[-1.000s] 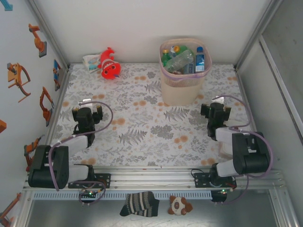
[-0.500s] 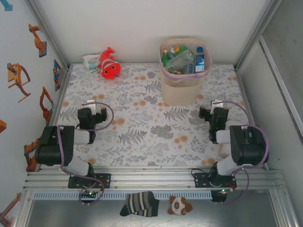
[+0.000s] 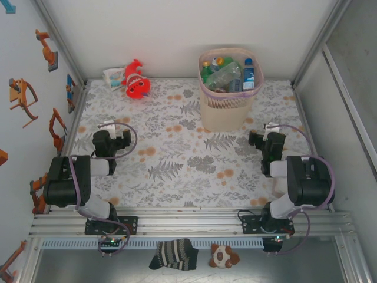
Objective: Put the plastic bottles in the bin
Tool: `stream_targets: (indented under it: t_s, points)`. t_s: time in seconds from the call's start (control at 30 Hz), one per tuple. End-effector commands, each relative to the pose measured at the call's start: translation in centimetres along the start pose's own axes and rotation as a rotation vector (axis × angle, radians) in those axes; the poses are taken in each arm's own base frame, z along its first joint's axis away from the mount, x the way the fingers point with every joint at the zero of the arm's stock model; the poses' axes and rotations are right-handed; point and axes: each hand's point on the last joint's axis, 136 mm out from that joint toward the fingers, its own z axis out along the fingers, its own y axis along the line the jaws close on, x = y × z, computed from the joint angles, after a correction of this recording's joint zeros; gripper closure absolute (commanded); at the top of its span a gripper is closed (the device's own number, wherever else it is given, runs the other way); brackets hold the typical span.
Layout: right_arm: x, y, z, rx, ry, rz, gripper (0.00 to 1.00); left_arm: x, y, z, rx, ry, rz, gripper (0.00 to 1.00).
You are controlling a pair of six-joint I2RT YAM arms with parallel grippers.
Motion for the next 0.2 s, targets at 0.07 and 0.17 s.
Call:
stream_targets:
  t_s: [0.07, 0.17]
  points:
    - [-1.26, -0.09, 0.38, -0.005, -0.029, 0.018, 0.01, -0.56, -0.29, 0.05, 0.019, -0.009, -0.016, 0.04]
    - [-1.25, -0.10, 0.37, -0.005, -0.028, 0.019, 0.01, -0.67, -0.26, 0.05, 0.018, -0.013, -0.017, 0.04]
